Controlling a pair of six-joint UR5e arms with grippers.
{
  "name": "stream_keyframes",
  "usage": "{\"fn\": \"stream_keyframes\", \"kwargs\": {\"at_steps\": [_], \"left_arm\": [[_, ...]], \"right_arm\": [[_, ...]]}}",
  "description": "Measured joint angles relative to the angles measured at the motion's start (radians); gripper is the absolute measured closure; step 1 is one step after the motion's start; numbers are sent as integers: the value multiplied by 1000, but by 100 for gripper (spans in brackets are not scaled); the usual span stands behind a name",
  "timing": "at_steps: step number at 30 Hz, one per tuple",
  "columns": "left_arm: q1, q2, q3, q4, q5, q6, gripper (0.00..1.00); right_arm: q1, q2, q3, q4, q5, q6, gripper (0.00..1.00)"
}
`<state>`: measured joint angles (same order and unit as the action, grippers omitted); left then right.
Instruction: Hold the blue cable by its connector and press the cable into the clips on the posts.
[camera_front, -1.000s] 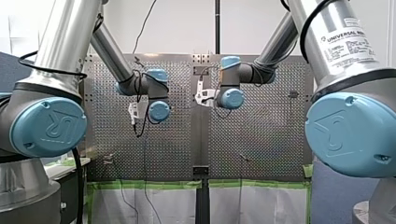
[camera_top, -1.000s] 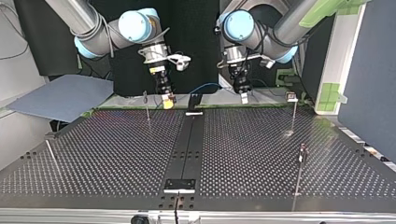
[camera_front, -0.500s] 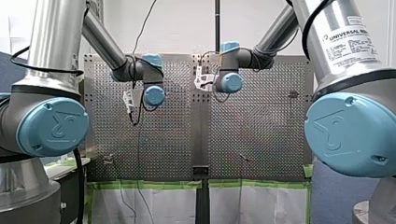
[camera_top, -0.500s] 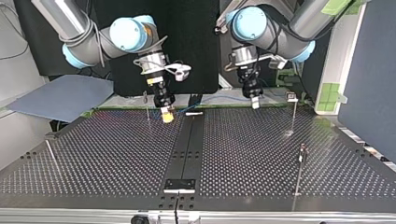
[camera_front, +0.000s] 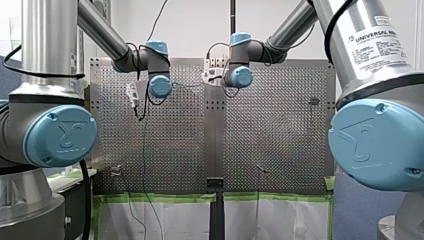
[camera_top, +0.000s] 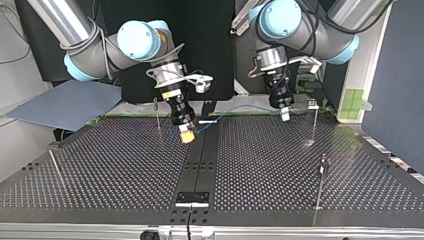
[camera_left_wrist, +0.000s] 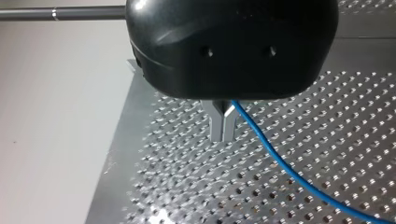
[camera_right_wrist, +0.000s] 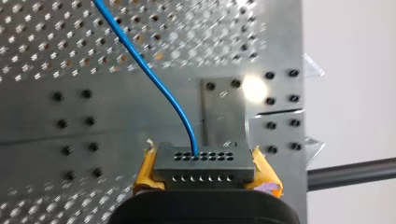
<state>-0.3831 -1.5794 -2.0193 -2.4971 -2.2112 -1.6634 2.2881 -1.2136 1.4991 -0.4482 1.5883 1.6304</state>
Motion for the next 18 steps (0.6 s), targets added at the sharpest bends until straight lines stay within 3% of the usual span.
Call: {"fn": "stream_keyframes", "kwargs": {"at_steps": [6, 18], "left_arm": [[14, 53, 14, -54, -2, -9, 100], [43, 150, 44, -159, 4, -27, 100]], "right_arm": [[10, 1, -29, 6, 0, -1, 98], [72, 3, -74, 6, 1, 2, 98]]}}
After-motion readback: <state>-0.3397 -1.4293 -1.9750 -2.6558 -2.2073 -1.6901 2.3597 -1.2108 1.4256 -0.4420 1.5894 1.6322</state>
